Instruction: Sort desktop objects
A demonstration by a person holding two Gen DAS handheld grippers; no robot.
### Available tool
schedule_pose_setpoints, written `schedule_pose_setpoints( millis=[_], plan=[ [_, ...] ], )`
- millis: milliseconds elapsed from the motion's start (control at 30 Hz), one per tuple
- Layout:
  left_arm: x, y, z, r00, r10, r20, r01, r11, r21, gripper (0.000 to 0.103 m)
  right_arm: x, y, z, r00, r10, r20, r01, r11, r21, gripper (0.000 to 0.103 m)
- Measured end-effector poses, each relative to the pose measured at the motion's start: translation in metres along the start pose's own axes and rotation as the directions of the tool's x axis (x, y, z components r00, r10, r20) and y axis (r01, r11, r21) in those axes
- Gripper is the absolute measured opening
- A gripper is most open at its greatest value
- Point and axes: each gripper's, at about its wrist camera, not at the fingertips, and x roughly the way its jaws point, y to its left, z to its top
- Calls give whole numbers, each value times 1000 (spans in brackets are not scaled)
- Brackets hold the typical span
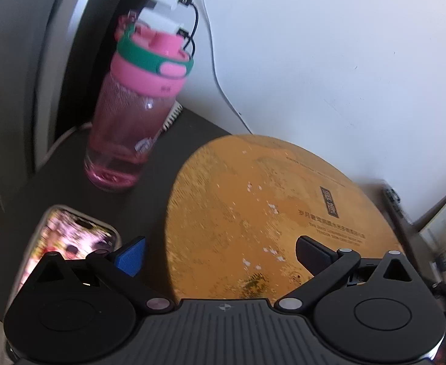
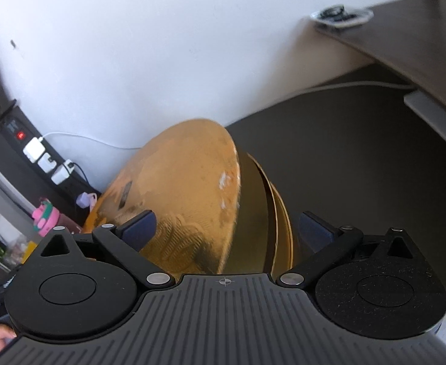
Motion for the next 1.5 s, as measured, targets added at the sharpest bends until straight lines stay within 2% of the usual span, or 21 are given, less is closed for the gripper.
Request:
schedule_pose_setpoints(
  millis=[133,267,367,433,633,867,1067,1300,1500],
  plan=[
    [3,5,1,999,-37,4,37,999,-26,102,5,-1,-5,1000,13,-8,-13,1000,8,102],
    [5,11,2,998,-67,16,67,997,-40,102,8,7,-8,1000,3,22,-2,1000,-28,95],
    [6,11,1,998,-69,2,69,998,-13,102,15,16,-10,999,-35,26,37,996,-86,92],
    [8,10,1,998,-65,-14,65,998,-15,102,19,19,-10,999,-24,22,26,995,-93,92],
    [7,8,2,998,-55,-18,55,998,-17,101,30,22,-10,1000,-17,17,18,997,-73,93],
    [-9,-22,6,999,8,49,-12,997,75,101,26,9,-12,999,30,32,-29,999,-24,93],
    [-23,-36,12,996,6,93,-17,994,110,101,24,2,-11,997,63,44,-65,997,32,93],
    [-25,-47,11,996,-5,94,-8,991,131,101,18,-7,-8,996,74,57,-77,995,63,93],
    [-22,-47,8,995,5,97,-19,989,147,101,24,-22,-14,996,83,18,-85,991,107,93]
  ],
)
